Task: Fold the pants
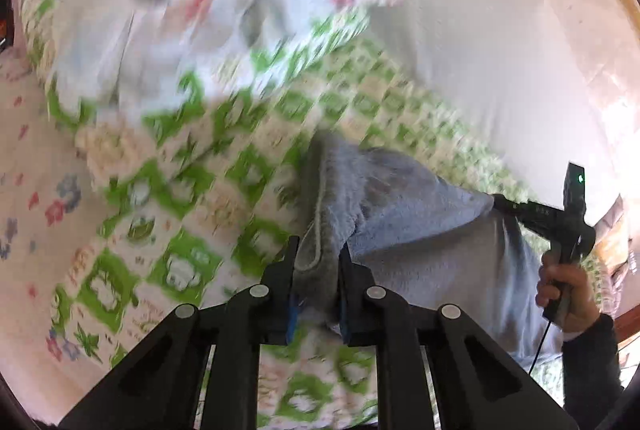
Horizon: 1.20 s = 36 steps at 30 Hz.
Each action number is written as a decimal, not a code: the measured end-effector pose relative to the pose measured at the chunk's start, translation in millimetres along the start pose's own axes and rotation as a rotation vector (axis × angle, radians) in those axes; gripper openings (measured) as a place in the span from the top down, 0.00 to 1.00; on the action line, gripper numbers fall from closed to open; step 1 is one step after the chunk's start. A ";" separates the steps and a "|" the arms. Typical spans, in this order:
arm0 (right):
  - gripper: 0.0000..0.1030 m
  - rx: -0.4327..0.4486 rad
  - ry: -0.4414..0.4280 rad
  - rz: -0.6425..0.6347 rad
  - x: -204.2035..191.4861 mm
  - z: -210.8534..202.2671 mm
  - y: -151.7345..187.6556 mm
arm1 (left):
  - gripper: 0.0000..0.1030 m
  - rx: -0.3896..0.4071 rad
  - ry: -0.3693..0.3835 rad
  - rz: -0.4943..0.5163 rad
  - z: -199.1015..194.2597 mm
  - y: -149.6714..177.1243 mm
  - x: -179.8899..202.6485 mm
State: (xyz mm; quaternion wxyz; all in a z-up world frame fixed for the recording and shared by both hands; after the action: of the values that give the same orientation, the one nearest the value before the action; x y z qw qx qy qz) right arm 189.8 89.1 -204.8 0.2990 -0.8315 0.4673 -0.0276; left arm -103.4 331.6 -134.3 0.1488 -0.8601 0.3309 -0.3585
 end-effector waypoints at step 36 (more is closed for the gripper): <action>0.54 0.118 0.308 0.623 342.0 -264.5 258.1 | 0.36 -0.407 0.147 1.102 119.9 166.1 276.1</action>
State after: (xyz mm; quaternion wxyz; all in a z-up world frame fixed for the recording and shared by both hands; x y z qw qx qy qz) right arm 99.5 -406.3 -202.8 0.2668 -0.6164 0.7357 -0.0872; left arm 50.2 24.8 -157.0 0.1219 -0.5458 0.8003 -0.2164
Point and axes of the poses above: each gripper's, at about its wrist camera, not at the fingertips, and z roughly the way its jaws point, x to its right, y to its underside, the point moved 8 cm from there along z, roughly the way its jaws point, and after that the axes turned 11 degrees about y, right-handed, at the moved point
